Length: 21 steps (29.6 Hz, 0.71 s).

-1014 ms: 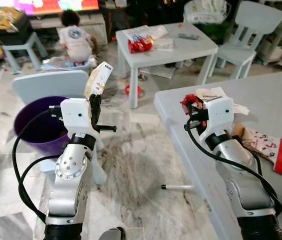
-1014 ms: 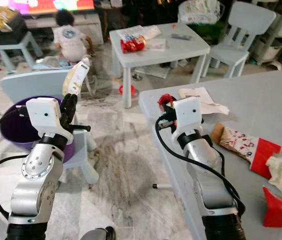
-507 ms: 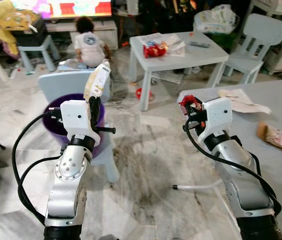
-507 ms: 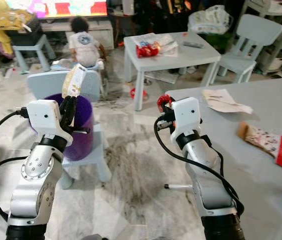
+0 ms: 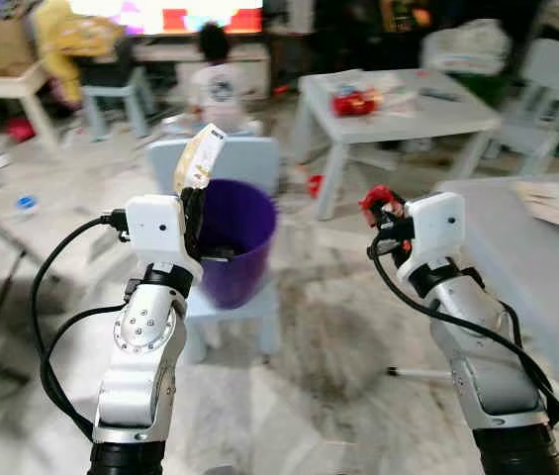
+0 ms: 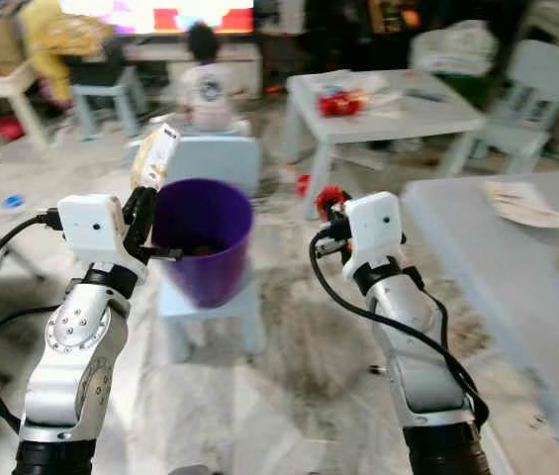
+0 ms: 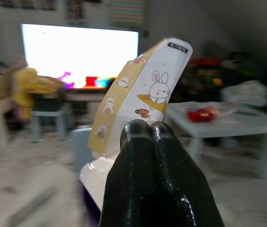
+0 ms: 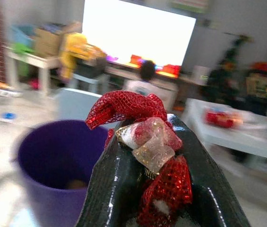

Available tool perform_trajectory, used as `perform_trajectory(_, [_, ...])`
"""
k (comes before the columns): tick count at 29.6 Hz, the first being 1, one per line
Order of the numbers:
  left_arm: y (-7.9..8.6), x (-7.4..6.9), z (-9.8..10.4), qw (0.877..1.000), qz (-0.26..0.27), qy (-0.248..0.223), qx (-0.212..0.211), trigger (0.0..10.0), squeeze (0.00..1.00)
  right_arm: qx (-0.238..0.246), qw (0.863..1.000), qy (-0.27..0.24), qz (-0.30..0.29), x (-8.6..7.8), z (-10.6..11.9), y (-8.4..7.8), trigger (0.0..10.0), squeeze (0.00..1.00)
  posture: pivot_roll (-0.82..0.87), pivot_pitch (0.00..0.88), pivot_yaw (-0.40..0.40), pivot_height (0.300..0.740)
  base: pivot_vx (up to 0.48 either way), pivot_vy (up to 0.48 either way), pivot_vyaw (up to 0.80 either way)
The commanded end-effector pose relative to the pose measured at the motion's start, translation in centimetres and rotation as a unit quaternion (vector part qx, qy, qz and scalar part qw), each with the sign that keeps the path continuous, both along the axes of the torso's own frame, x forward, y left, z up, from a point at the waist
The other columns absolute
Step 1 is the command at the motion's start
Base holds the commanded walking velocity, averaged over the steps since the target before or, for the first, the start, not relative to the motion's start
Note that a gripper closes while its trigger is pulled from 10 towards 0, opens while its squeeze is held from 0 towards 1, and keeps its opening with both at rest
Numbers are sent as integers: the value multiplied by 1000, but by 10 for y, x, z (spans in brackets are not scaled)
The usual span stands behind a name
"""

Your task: Picking trash to rubbish bin

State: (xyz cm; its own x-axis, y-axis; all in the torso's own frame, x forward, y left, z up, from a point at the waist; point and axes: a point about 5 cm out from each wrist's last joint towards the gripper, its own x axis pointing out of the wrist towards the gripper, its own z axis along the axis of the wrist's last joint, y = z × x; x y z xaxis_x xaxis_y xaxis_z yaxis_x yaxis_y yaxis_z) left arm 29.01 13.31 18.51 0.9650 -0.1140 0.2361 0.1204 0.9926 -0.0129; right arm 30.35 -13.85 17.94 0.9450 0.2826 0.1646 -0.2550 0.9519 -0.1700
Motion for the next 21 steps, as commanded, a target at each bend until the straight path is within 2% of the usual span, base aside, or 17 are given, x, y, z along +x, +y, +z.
perform_trajectory(1, [-6, -1, -1, 1000, -9, 0, -1, 0, 0, -1, 1000, 0, -5, -1, 0, -5, 0, 0, 53, 97, -62, 740, 0, 0, 0])
perform_trajectory(21, [-6, 2, 0, 1000, -10, -1, -17, 0, 0, -1, 1000, -2, -7, -1, 1, -6, 0, 0, 42, 103, -63, 740, 13, 0, 0])
